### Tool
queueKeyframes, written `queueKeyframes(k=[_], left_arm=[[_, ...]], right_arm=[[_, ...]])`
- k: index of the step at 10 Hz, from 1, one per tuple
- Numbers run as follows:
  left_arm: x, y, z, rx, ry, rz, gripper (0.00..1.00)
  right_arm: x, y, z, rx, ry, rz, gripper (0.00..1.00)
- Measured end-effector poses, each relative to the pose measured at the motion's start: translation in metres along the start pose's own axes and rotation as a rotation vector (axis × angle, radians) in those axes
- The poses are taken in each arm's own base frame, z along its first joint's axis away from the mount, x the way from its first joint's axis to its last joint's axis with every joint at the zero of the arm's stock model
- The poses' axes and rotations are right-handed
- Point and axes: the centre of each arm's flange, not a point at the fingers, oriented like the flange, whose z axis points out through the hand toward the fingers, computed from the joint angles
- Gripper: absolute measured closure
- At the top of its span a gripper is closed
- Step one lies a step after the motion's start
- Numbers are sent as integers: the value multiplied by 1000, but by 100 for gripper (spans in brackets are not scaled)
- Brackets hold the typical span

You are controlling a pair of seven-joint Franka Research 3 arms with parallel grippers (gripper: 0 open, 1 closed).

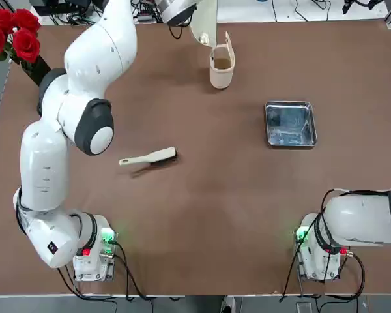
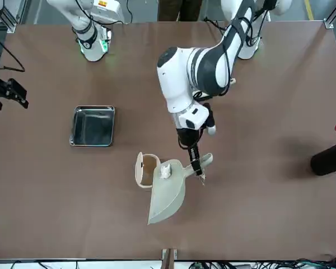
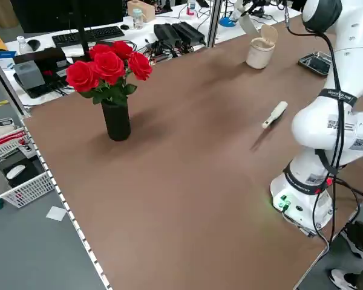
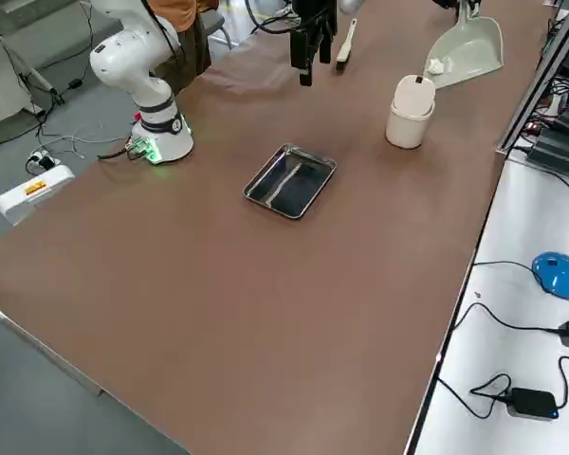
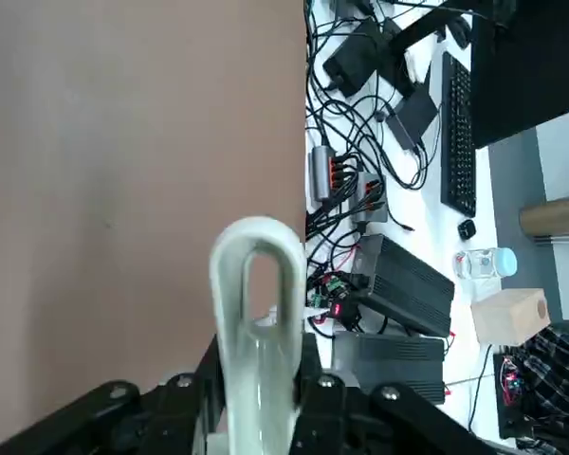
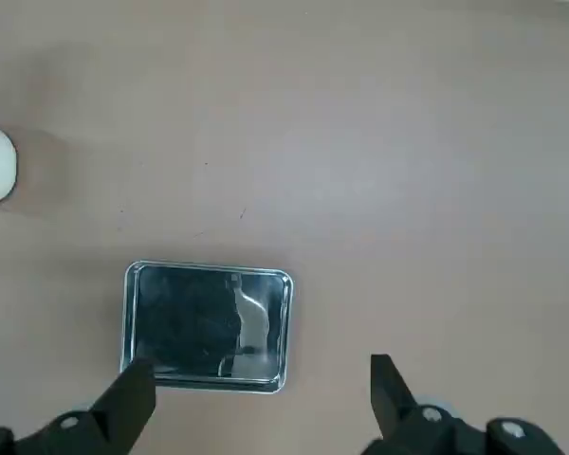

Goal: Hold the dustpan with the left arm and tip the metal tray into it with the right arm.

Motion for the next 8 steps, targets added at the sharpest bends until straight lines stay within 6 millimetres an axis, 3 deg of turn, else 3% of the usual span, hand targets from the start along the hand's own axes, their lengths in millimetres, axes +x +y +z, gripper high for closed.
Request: queueKeyframes(k=[8], left_arm=[[-23, -18, -14, -98, 32, 89, 67]], right_arm=[[0, 0, -2, 0, 6, 0, 0]])
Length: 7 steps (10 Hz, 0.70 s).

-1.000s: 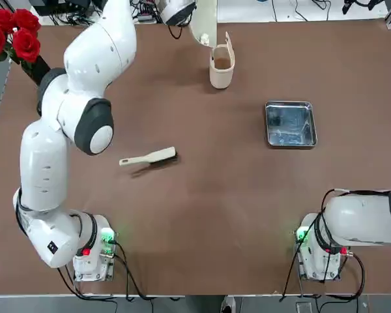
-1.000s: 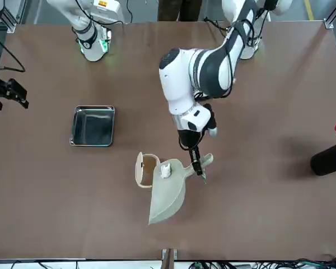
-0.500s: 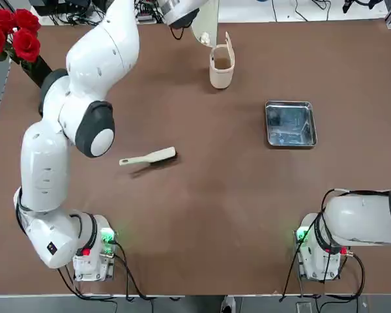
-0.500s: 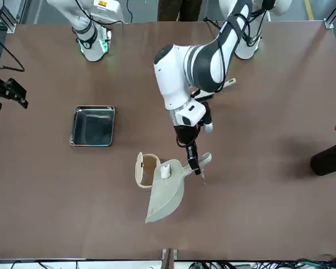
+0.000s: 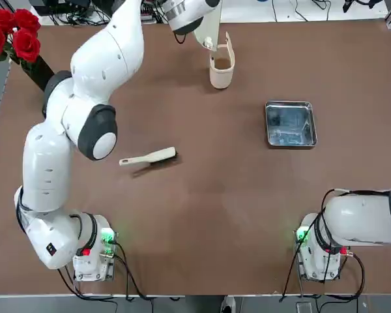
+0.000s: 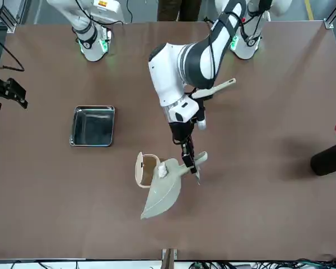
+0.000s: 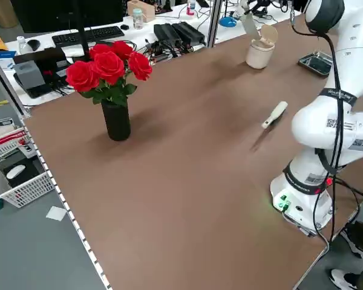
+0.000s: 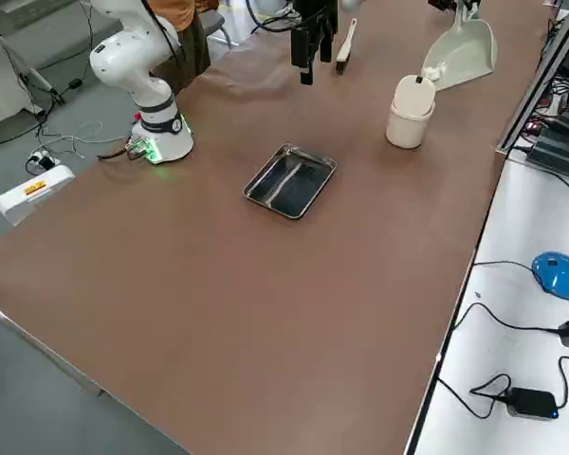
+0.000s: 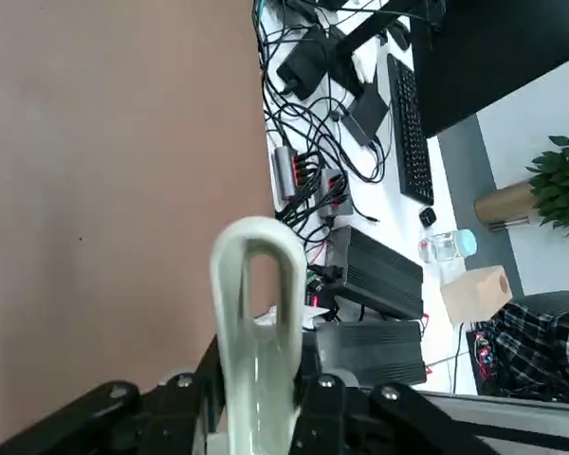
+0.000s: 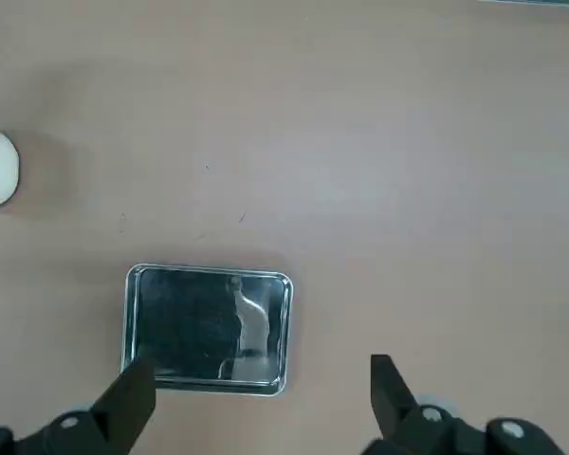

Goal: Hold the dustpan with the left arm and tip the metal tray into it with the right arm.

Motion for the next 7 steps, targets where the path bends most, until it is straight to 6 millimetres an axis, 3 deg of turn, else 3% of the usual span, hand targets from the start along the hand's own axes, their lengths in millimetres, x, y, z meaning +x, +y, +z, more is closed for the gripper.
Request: queueKeyframes(k=[7], left_arm=[[-9, -6, -11, -21, -5, 92, 67]], right_arm=[[1, -1, -1, 0, 5, -1, 0]])
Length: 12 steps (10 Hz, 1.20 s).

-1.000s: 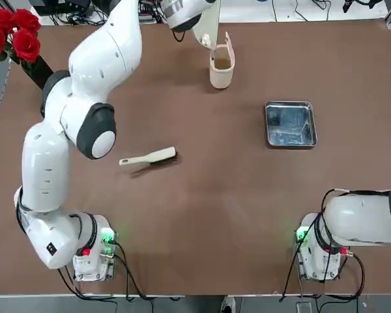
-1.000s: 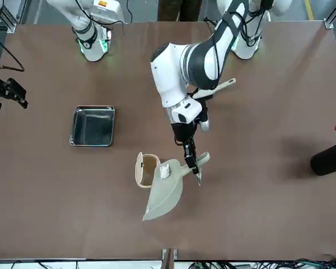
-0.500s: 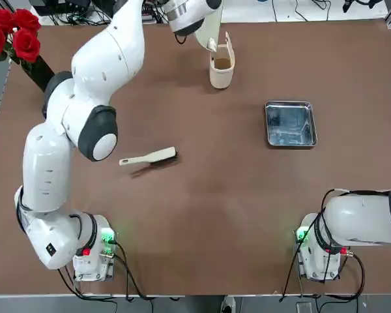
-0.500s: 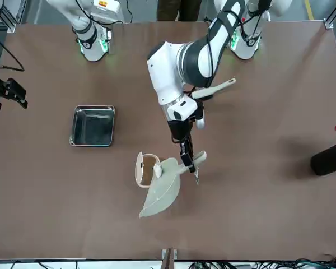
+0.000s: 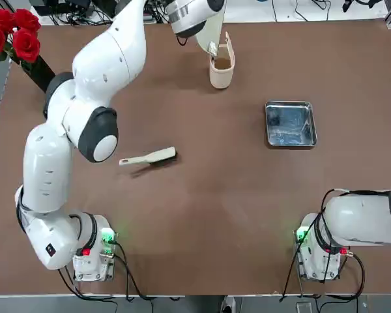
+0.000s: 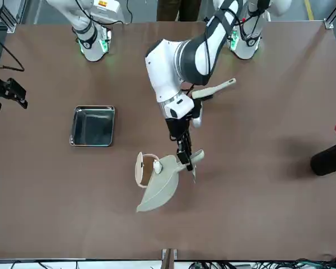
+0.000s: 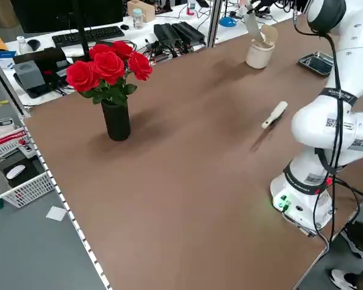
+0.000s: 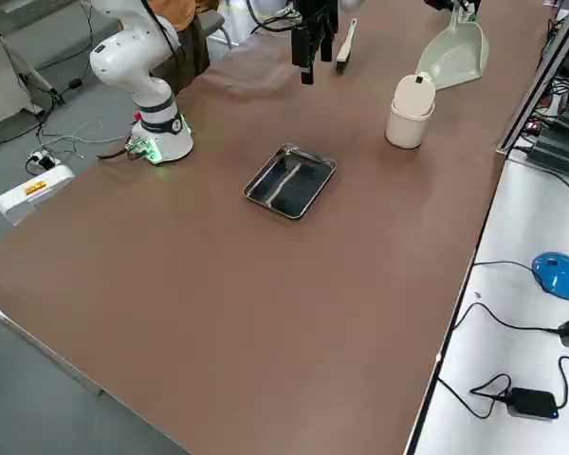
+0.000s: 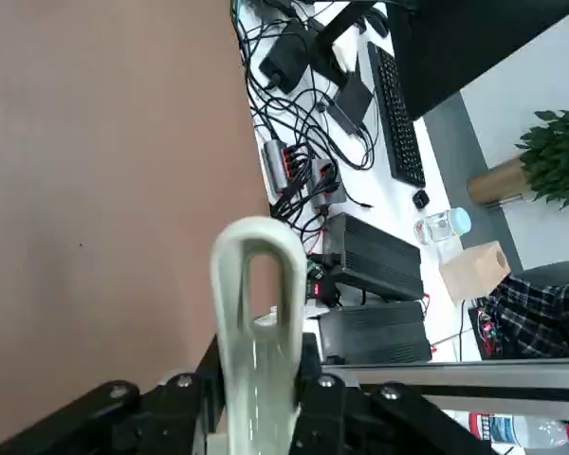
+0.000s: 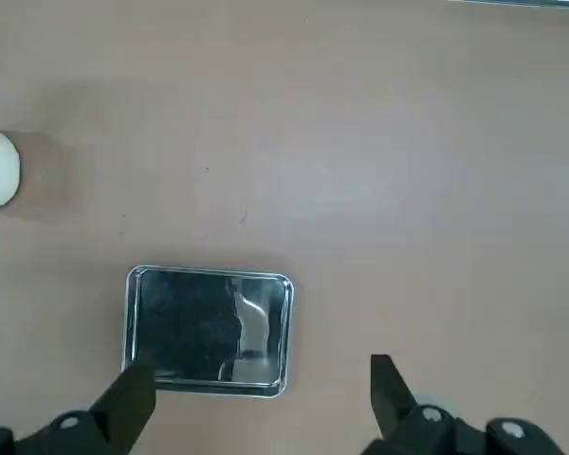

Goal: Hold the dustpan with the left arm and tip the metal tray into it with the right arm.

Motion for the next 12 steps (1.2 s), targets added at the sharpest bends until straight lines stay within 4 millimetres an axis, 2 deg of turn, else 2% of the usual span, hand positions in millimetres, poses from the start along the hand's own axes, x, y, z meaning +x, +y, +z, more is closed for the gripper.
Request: queueKeyframes(k=[5, 7, 12], left_arm=[[-7, -2, -9, -50, 19, 36, 67], [-9, -3, -9, -60, 25, 45, 67], [-9, -2, -10, -95, 49, 65, 67]], right_arm=[[3, -8, 6, 40, 14, 3, 0], [3, -10, 12, 60, 10, 15, 0], [3, -10, 11, 64, 11, 17, 0]])
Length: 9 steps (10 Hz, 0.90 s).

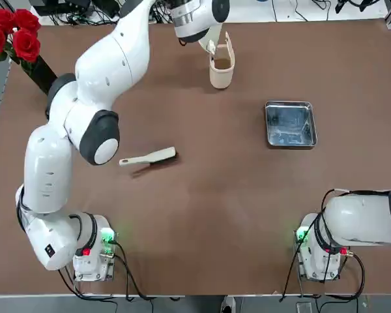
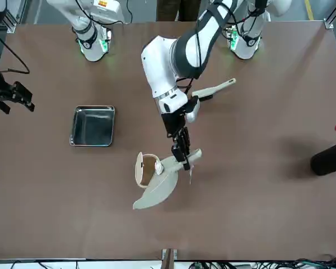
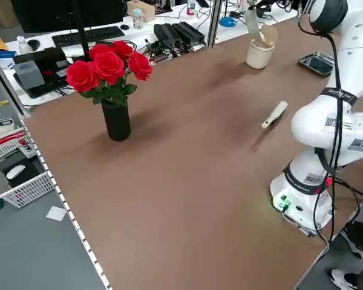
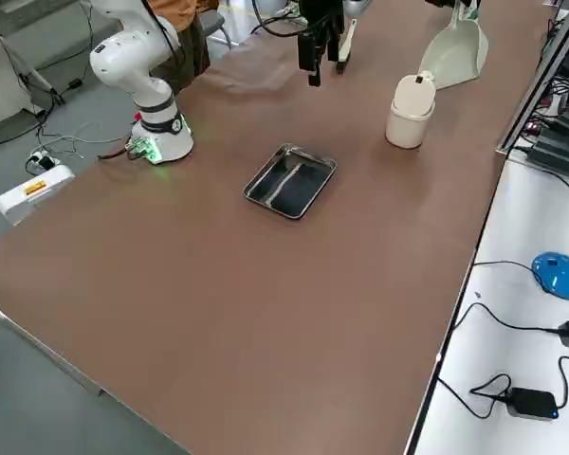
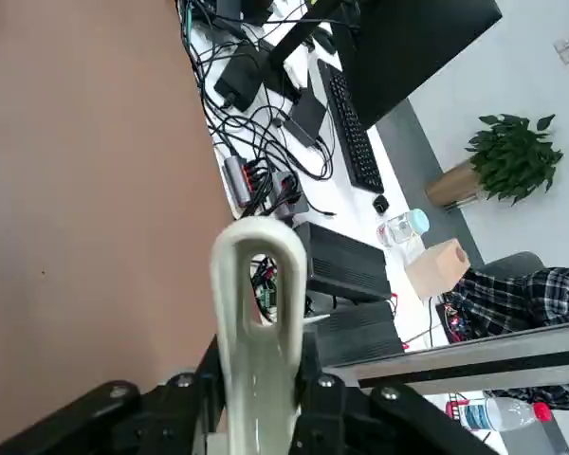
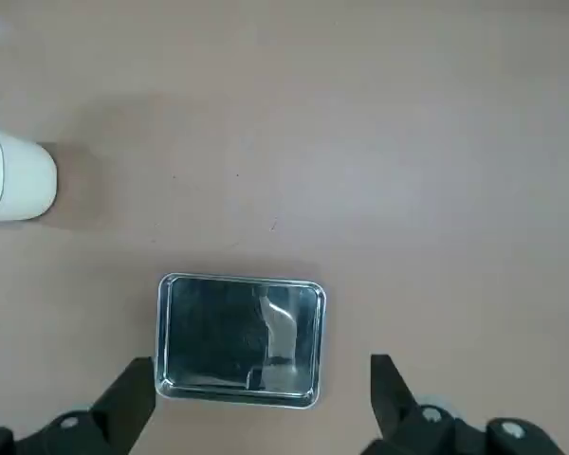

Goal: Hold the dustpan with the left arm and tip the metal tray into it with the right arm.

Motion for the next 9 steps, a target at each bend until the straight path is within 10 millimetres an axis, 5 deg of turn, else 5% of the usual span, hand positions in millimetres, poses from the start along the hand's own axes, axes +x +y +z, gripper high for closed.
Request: queueKeyframes(k=[9], left_arm=[[-12, -2, -17, -57, 8, 38, 67]], right_arm=[[0, -3, 0, 0, 0, -6, 0]])
